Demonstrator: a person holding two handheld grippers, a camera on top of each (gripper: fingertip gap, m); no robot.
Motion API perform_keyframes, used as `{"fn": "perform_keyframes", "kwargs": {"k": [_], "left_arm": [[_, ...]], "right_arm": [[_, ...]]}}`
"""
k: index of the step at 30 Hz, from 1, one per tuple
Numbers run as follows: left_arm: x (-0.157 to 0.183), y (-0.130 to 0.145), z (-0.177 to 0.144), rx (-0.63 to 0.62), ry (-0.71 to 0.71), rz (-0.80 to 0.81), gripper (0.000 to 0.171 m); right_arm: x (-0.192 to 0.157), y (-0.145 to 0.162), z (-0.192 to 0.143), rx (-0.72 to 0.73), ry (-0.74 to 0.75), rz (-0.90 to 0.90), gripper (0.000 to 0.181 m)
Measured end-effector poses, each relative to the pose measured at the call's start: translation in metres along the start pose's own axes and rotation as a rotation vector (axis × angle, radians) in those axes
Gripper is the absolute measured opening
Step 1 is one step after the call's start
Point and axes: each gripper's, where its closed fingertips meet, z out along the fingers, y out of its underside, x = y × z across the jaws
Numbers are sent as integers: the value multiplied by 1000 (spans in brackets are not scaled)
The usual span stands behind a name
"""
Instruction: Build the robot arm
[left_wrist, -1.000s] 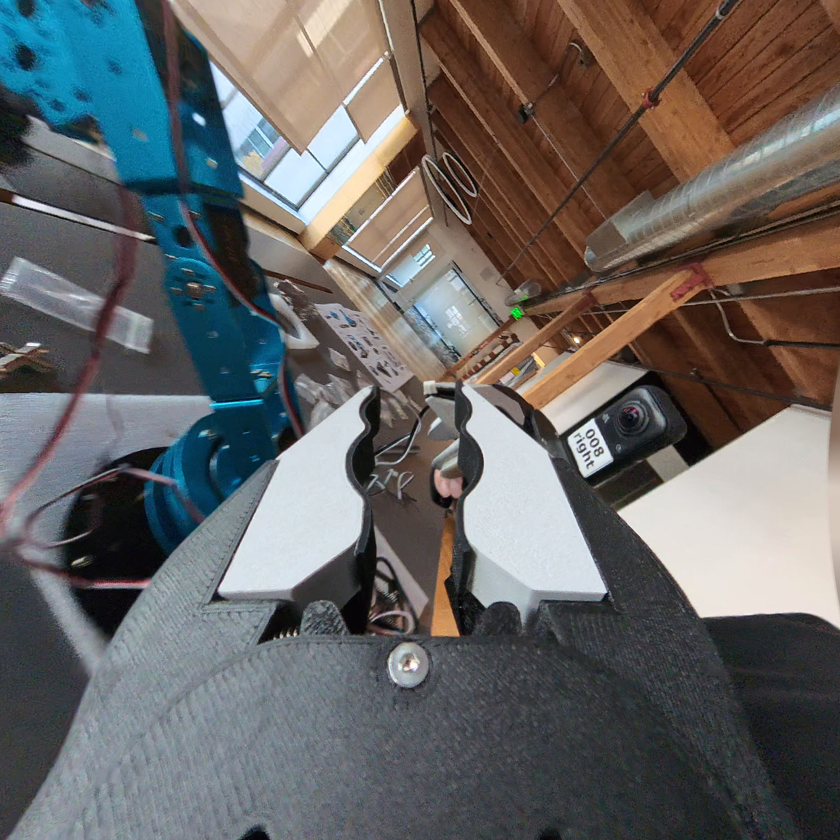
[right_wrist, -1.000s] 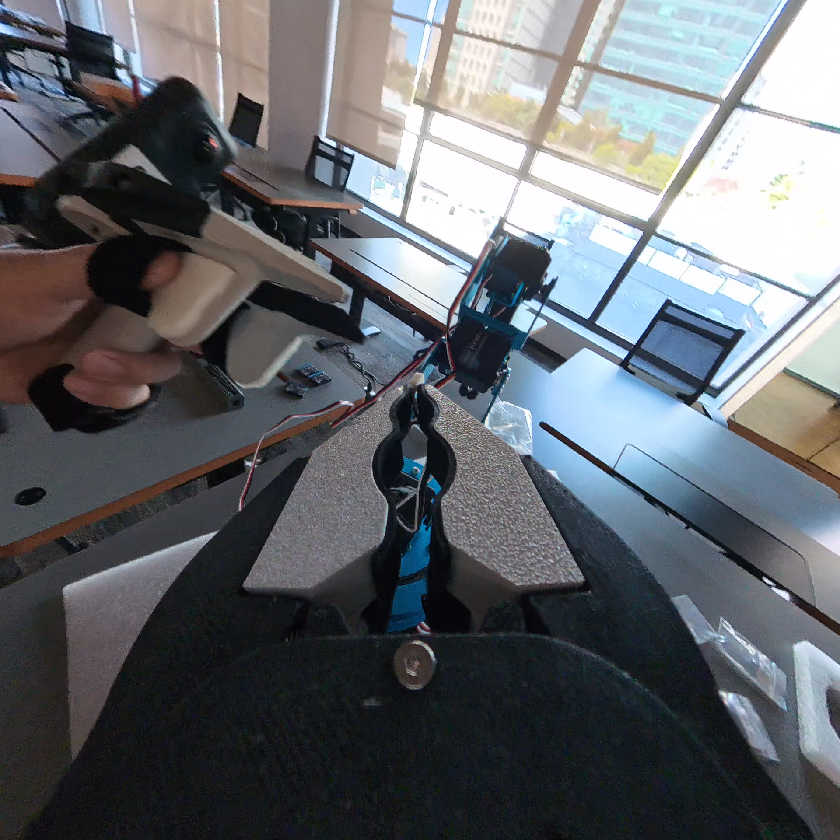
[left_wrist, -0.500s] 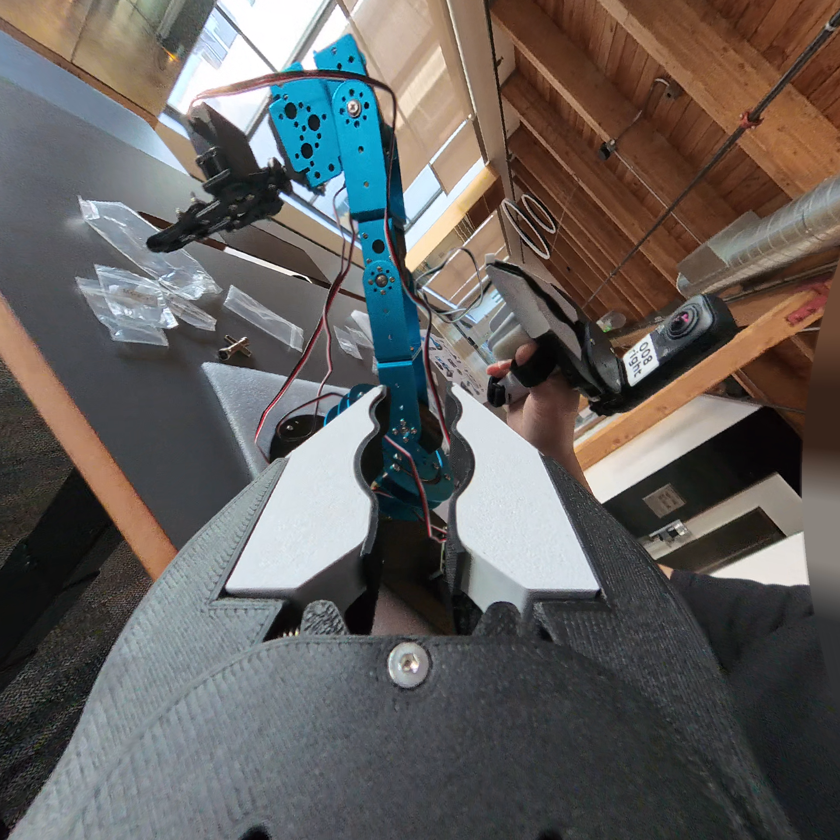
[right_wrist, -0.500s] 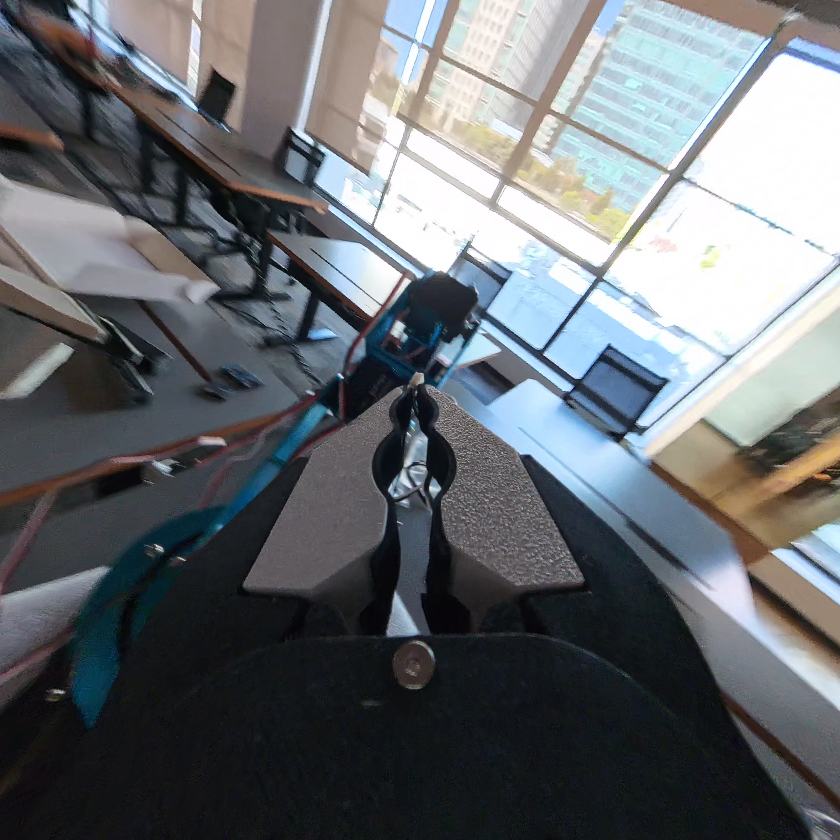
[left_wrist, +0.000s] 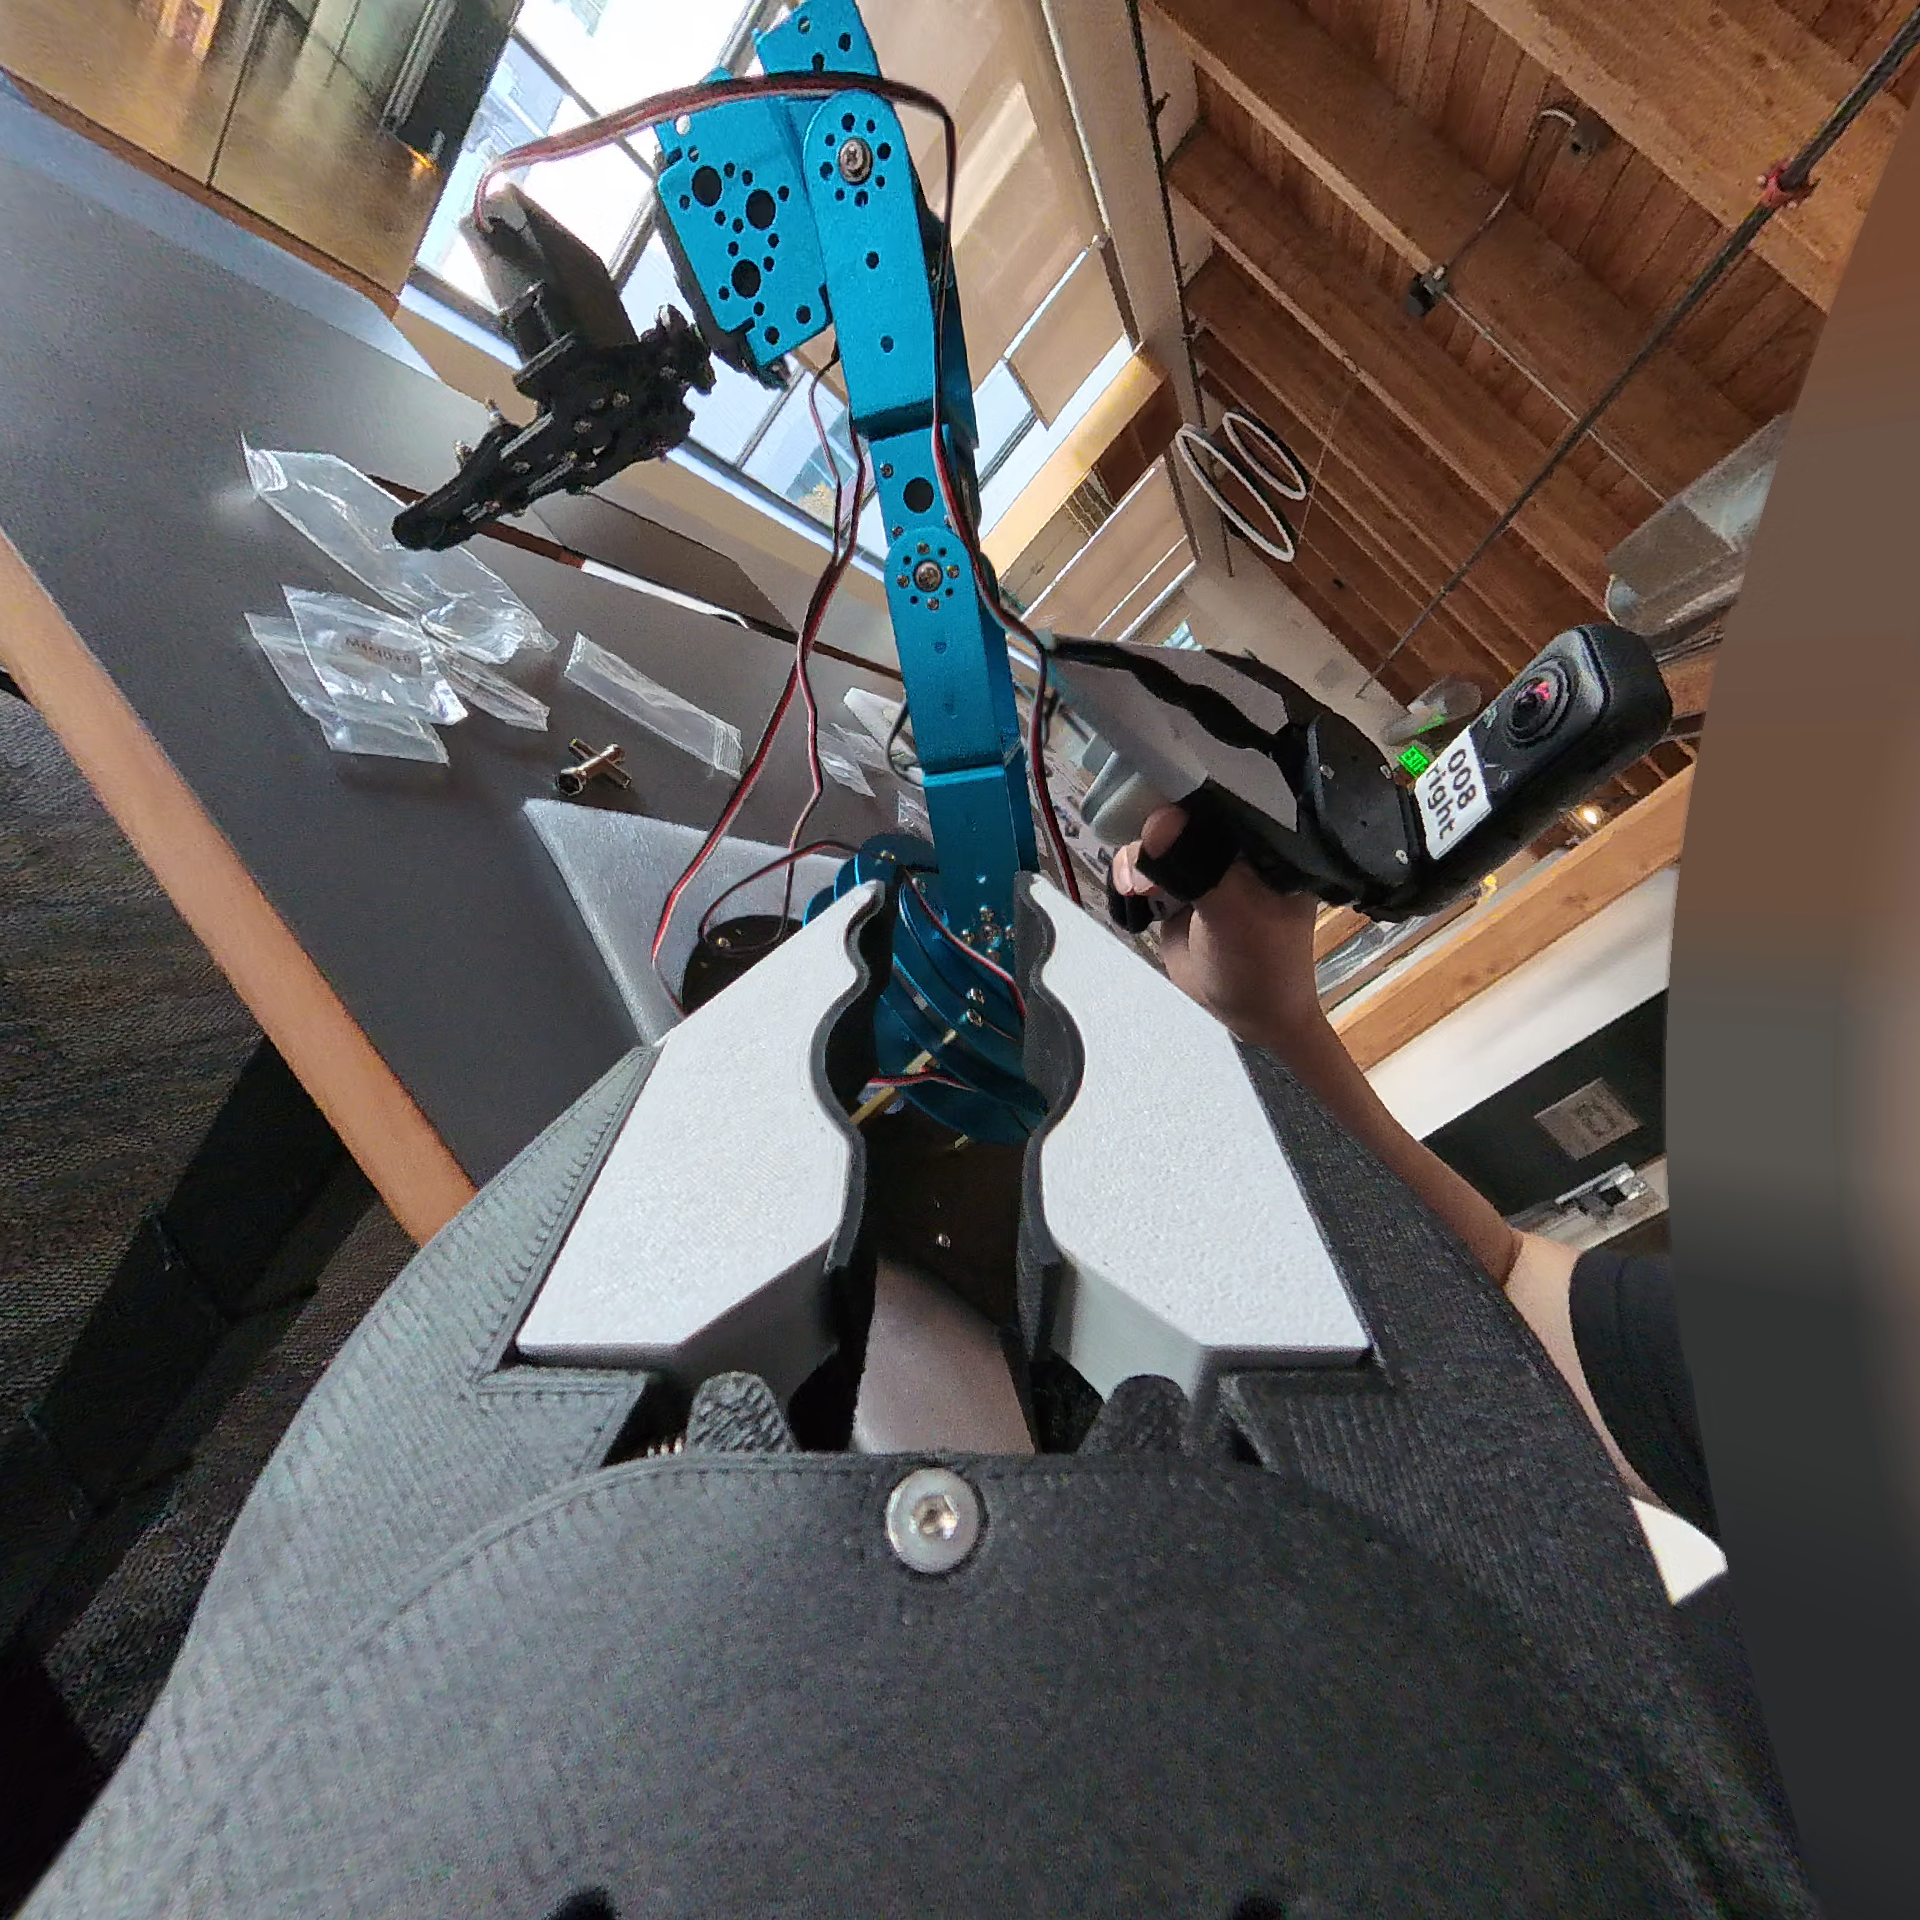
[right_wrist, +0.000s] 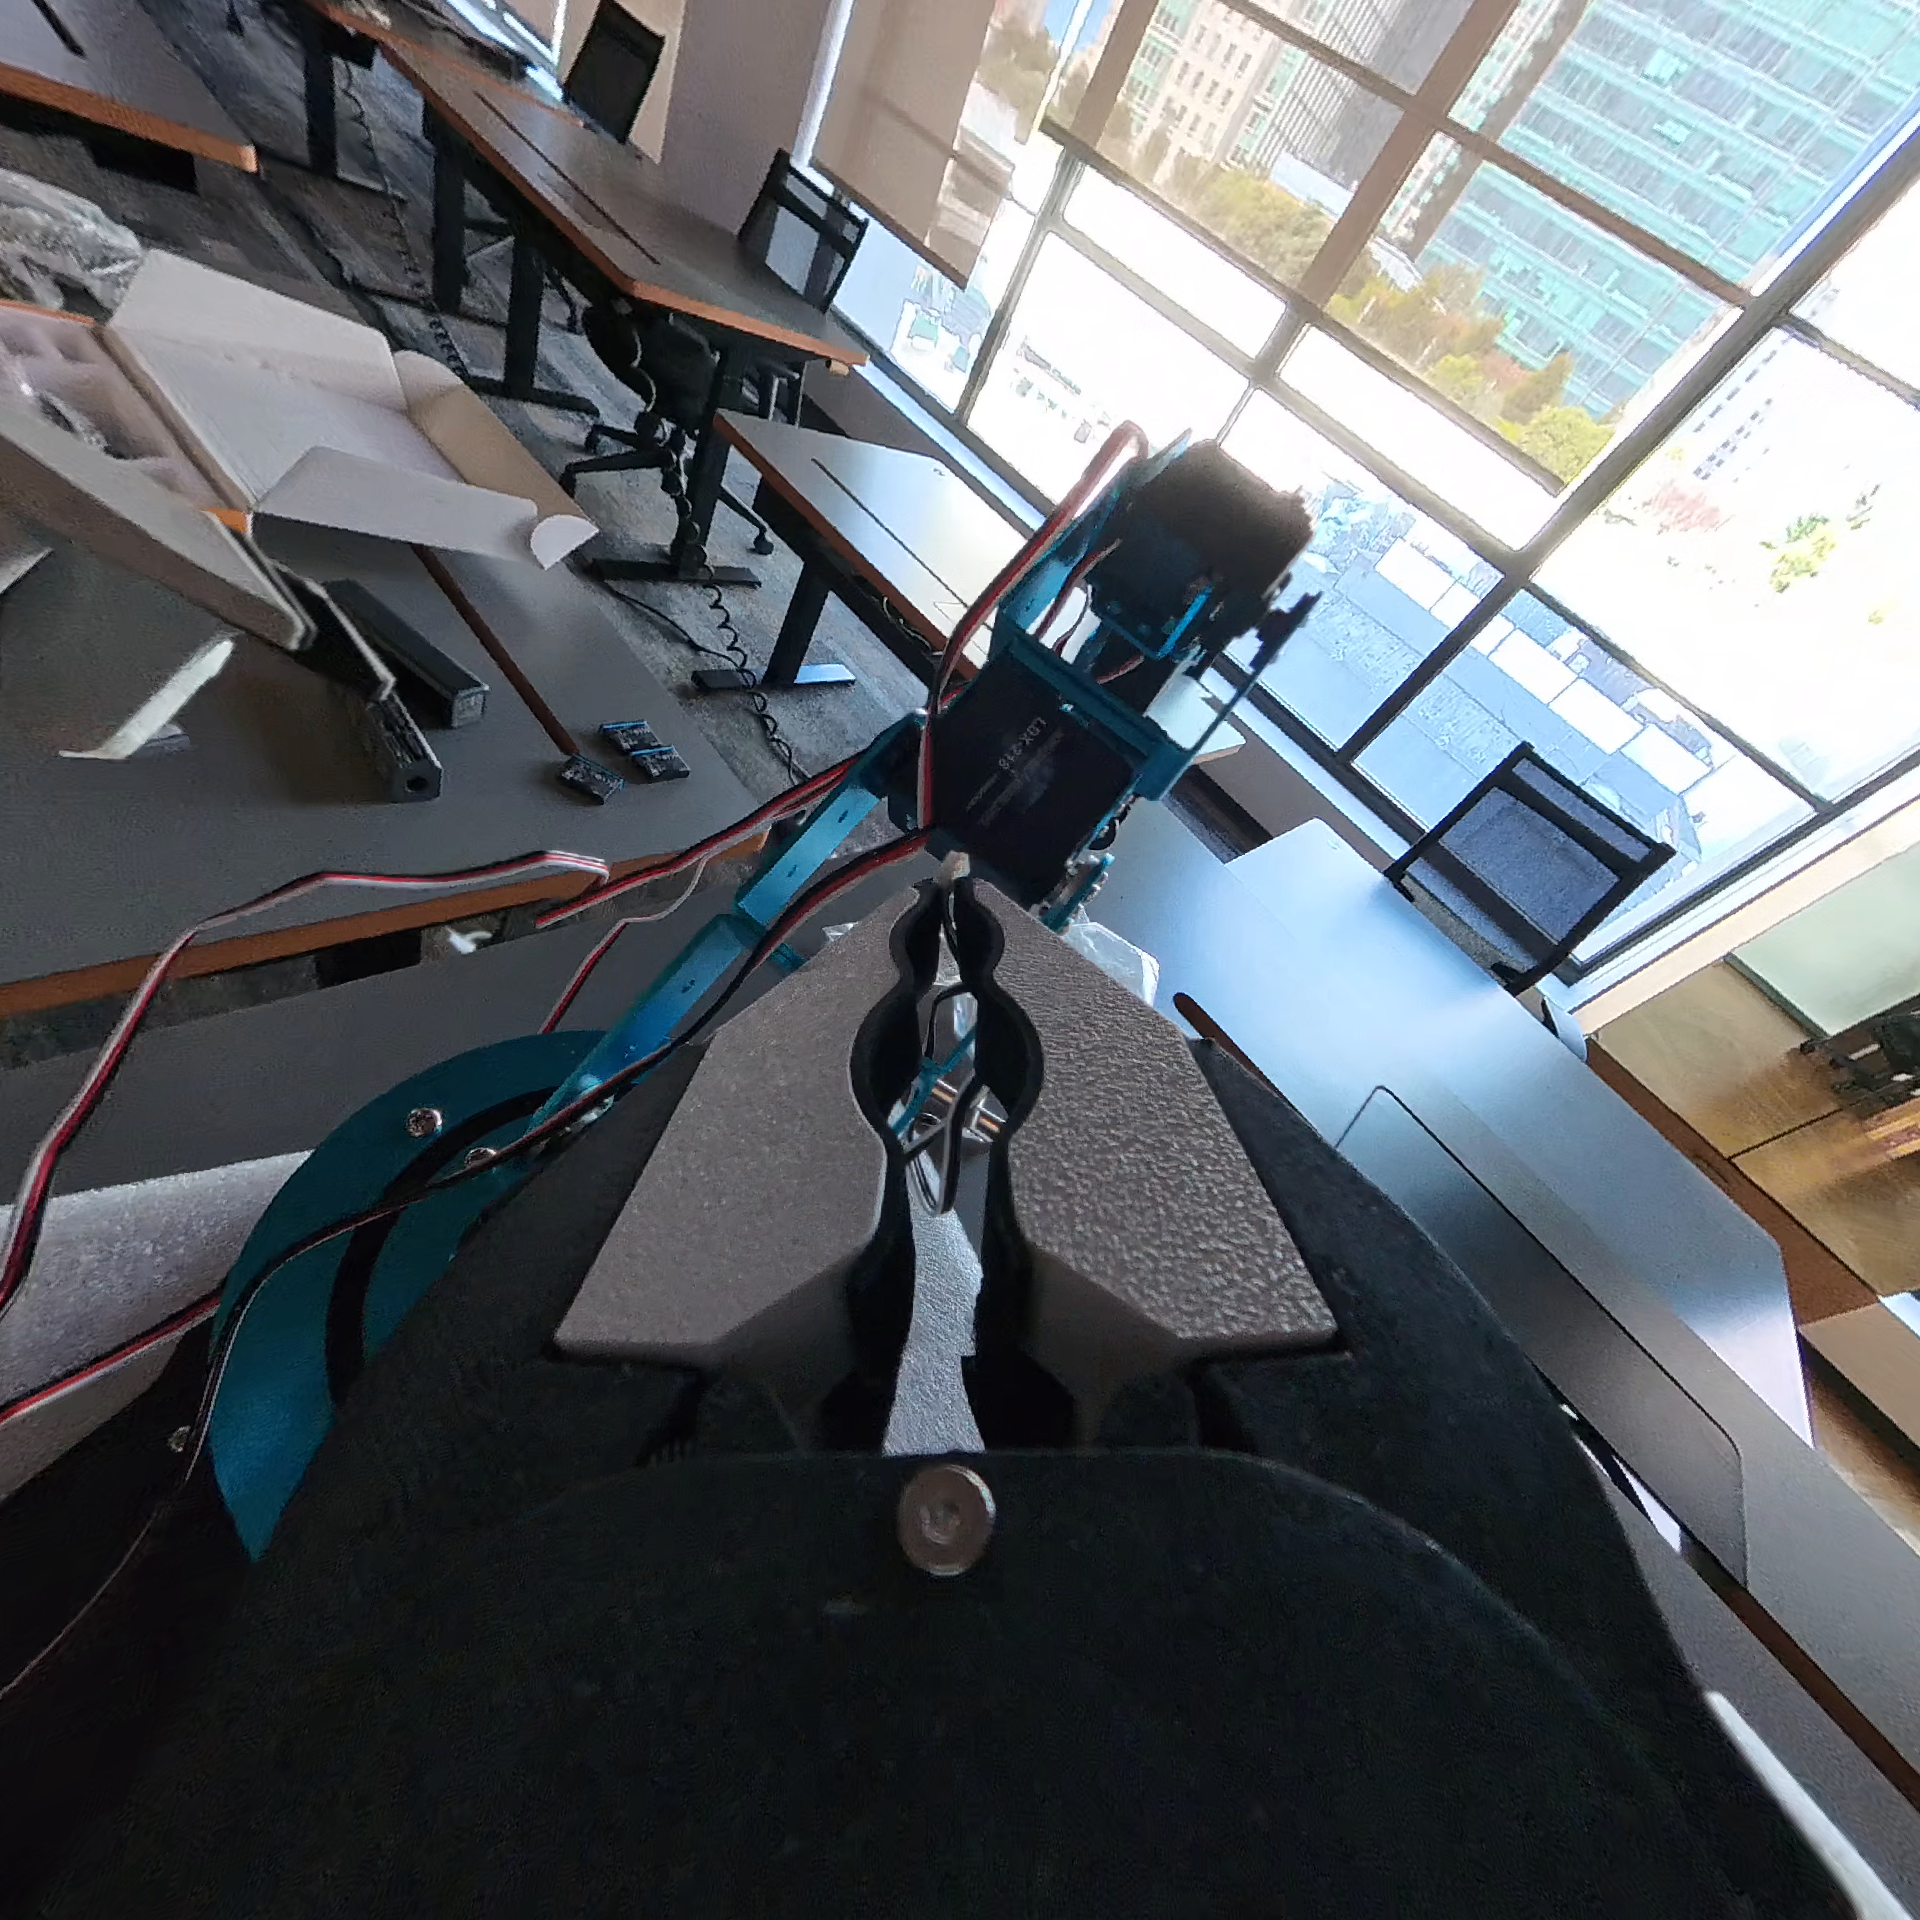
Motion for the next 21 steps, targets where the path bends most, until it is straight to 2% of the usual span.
{"fn": "perform_keyframes", "kwargs": {"k": [13,21], "left_arm": [[1,-24,22,33,46,30,20],[1,-27,24,33,57,33,20]], "right_arm": [[-5,9,12,-38,-23,-39,0],[-10,9,11,-15,-25,-90,0]]}}
